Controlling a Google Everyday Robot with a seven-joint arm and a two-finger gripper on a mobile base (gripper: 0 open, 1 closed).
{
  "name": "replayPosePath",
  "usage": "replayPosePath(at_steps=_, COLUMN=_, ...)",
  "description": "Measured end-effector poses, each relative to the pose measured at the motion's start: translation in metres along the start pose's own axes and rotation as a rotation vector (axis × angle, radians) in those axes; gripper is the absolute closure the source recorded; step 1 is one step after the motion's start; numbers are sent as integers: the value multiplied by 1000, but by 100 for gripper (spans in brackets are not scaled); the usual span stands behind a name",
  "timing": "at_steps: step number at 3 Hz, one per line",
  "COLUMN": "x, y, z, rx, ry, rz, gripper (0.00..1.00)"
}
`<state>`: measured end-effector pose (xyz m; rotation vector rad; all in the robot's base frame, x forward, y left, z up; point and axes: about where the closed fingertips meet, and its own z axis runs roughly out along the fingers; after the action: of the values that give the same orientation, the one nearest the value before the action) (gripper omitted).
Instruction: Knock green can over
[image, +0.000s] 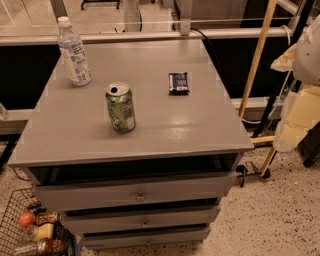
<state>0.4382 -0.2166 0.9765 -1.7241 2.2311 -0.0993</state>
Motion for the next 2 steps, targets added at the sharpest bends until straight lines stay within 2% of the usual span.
replayPosePath(at_steps=1, x=0, y=0, z=0, rx=0, ry=0, rz=0, gripper=0)
replayPosePath(at_steps=2, x=-32, y=-2, z=20, rx=-12, ry=-100, rz=-15, gripper=0)
